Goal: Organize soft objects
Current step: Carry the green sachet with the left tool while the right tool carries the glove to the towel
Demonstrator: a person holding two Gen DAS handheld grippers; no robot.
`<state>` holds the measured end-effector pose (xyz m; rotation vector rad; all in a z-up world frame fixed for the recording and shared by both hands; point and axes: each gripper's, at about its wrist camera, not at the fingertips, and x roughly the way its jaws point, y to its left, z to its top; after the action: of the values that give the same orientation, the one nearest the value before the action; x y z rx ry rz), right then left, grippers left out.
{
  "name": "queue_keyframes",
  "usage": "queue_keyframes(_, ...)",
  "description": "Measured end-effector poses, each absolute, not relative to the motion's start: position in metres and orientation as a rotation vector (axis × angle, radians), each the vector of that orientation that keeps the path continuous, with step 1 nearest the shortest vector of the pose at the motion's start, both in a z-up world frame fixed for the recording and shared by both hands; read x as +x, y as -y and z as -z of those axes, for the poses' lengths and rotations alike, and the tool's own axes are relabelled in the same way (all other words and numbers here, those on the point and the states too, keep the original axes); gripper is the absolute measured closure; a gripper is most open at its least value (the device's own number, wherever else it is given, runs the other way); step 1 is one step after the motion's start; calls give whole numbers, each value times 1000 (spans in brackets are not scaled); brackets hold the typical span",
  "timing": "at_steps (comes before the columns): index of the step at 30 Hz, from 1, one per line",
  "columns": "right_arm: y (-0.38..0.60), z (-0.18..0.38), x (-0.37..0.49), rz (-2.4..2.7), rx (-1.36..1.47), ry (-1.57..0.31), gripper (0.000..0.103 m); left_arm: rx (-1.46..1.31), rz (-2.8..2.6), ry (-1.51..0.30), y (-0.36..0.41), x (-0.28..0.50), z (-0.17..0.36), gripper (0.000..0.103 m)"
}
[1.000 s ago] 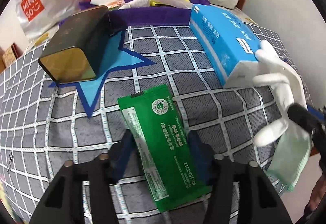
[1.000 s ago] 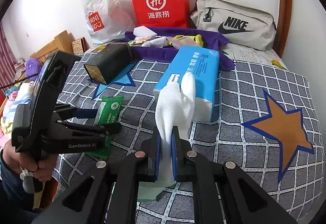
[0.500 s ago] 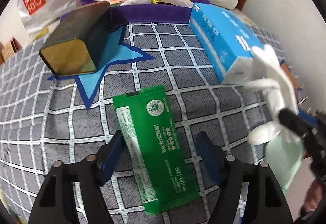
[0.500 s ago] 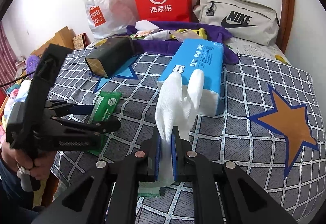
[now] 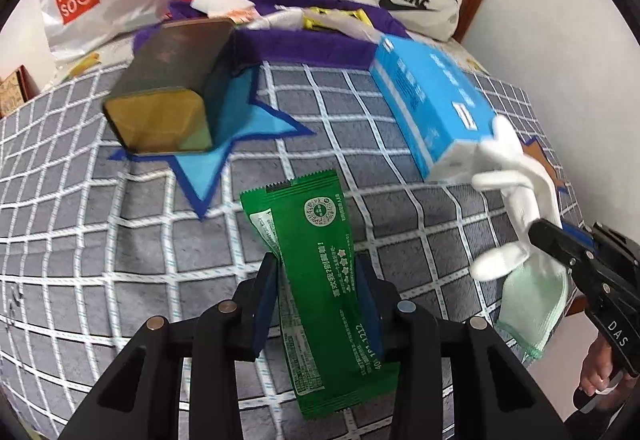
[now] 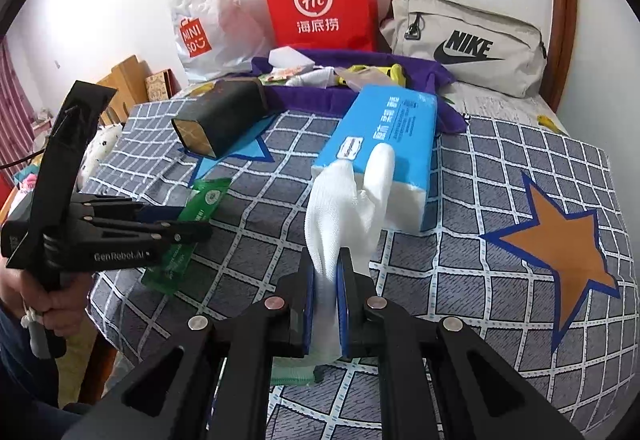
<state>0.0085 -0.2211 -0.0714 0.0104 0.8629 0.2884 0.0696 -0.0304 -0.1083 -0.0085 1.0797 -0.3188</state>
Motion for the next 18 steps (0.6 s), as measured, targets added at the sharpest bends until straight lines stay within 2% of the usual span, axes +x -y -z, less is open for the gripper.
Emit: queue_keyframes(18,227,36,16,-339,27,-771,93,-27,302,-1007,11,86,73,67)
